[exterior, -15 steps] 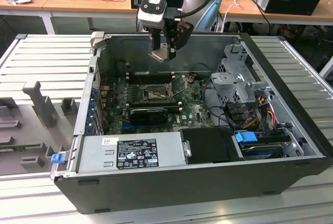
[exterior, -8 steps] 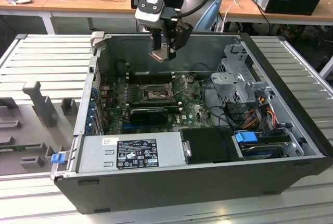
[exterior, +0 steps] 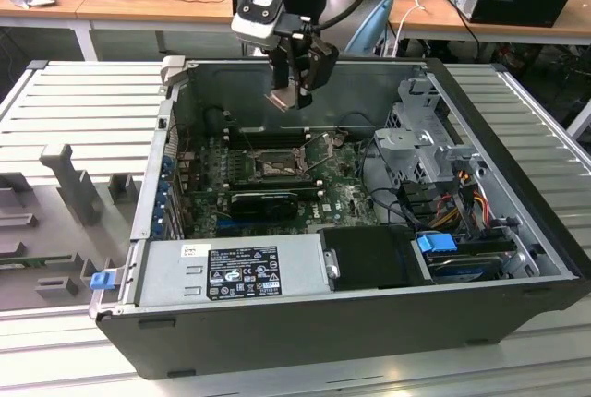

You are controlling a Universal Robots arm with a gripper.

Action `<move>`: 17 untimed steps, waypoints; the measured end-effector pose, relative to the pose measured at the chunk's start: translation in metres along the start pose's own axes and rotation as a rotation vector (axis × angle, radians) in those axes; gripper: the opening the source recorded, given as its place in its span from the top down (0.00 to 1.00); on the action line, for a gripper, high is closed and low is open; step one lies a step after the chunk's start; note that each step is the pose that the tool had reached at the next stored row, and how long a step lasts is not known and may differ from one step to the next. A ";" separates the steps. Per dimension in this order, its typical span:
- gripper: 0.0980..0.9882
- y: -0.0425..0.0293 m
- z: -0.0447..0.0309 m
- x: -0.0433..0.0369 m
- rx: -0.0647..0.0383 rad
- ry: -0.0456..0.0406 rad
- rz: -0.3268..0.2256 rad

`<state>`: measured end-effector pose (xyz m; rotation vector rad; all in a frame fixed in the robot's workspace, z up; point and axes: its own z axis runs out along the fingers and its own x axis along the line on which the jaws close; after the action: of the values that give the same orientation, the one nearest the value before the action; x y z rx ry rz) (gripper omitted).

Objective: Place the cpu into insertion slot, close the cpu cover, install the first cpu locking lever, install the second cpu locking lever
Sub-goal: 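Place the cpu into insertion slot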

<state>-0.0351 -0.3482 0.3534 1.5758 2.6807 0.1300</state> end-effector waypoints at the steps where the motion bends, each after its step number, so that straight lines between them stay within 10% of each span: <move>1: 0.52 0.0000 0.0003 0.0000 0.000 -0.0022 0.025; 17: 0.52 -0.0002 0.0060 0.0005 -0.003 -0.0203 0.215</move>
<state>-0.0351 -0.3474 0.3475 1.8492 2.4882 0.1216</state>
